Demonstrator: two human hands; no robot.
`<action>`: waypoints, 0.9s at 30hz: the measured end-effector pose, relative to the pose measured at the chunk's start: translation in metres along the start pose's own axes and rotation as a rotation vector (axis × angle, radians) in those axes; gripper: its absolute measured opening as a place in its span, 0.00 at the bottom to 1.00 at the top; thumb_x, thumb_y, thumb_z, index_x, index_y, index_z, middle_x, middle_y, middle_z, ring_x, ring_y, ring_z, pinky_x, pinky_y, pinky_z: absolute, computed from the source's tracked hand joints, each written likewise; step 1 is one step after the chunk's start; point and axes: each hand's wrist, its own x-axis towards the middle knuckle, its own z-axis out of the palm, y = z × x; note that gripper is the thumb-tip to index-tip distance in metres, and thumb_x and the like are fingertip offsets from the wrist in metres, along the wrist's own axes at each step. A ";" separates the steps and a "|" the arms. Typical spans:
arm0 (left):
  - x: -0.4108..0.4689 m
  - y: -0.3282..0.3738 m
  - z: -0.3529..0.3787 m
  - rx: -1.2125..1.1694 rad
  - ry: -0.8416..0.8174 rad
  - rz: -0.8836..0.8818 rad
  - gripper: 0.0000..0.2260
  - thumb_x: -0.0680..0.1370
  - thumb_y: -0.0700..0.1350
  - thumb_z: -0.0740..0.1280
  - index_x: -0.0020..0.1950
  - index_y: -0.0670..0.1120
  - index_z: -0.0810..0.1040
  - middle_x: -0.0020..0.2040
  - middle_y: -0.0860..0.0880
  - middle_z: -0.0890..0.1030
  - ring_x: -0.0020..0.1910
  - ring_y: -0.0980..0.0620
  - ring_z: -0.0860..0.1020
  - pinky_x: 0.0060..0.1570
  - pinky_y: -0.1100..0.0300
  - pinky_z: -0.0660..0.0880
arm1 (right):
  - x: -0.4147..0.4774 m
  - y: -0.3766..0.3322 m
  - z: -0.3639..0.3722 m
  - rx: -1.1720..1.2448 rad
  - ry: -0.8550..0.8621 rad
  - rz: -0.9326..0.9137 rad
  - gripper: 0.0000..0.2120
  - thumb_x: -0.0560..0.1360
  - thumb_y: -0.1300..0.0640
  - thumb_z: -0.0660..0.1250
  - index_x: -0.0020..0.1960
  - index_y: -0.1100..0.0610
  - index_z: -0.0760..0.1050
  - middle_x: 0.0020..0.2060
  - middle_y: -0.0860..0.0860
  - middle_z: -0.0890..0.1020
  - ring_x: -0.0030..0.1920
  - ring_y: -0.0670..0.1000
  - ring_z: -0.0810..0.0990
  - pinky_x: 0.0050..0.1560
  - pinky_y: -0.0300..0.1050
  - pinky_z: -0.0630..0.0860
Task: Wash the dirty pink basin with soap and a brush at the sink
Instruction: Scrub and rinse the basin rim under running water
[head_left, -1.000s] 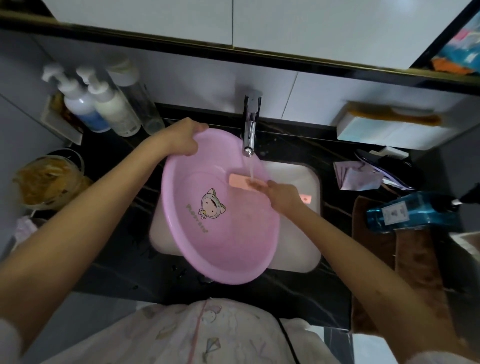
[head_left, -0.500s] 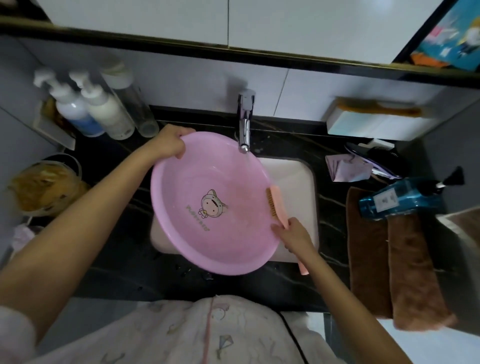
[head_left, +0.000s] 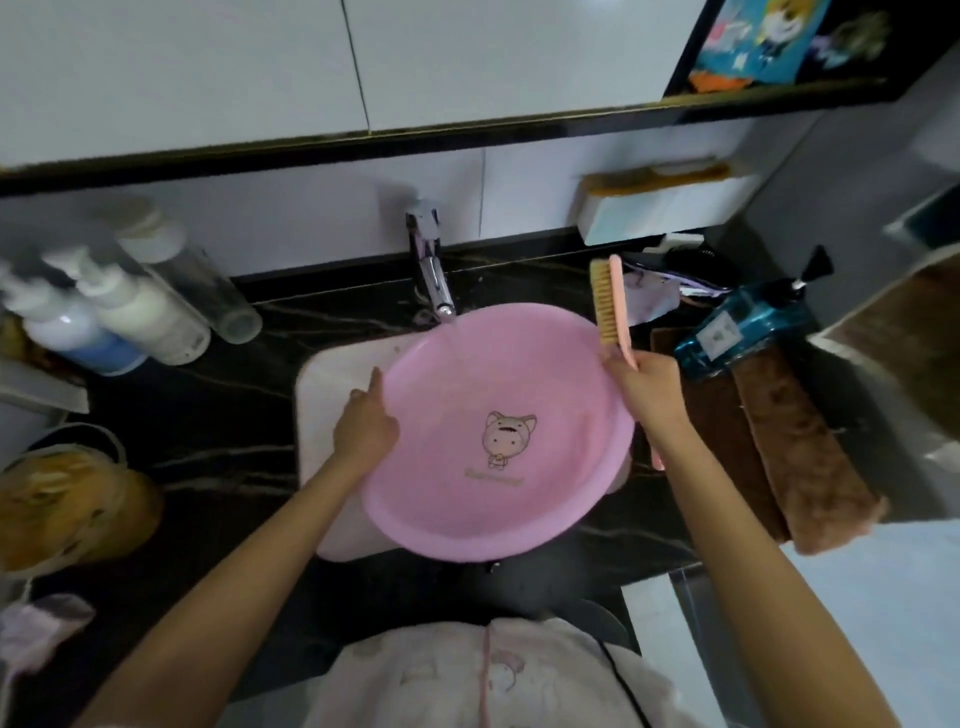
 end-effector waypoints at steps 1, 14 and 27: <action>-0.001 0.006 0.014 0.069 0.046 0.052 0.32 0.77 0.39 0.58 0.78 0.47 0.47 0.70 0.38 0.64 0.64 0.39 0.69 0.60 0.50 0.68 | 0.002 -0.005 -0.004 -0.050 0.021 -0.019 0.11 0.77 0.53 0.65 0.41 0.59 0.79 0.35 0.54 0.81 0.35 0.50 0.79 0.36 0.41 0.77; 0.041 0.047 0.103 0.593 -0.097 0.576 0.32 0.79 0.43 0.55 0.76 0.42 0.37 0.77 0.45 0.39 0.76 0.47 0.40 0.73 0.47 0.38 | -0.016 -0.018 0.000 -0.148 0.292 -0.174 0.09 0.76 0.61 0.64 0.40 0.66 0.76 0.32 0.60 0.78 0.31 0.59 0.75 0.33 0.47 0.76; 0.040 0.061 0.103 0.594 -0.157 0.523 0.26 0.80 0.46 0.49 0.77 0.51 0.44 0.78 0.49 0.43 0.76 0.47 0.43 0.69 0.42 0.34 | -0.042 -0.009 0.002 -0.093 0.375 -0.214 0.04 0.77 0.62 0.63 0.44 0.56 0.76 0.28 0.42 0.71 0.25 0.37 0.71 0.29 0.27 0.66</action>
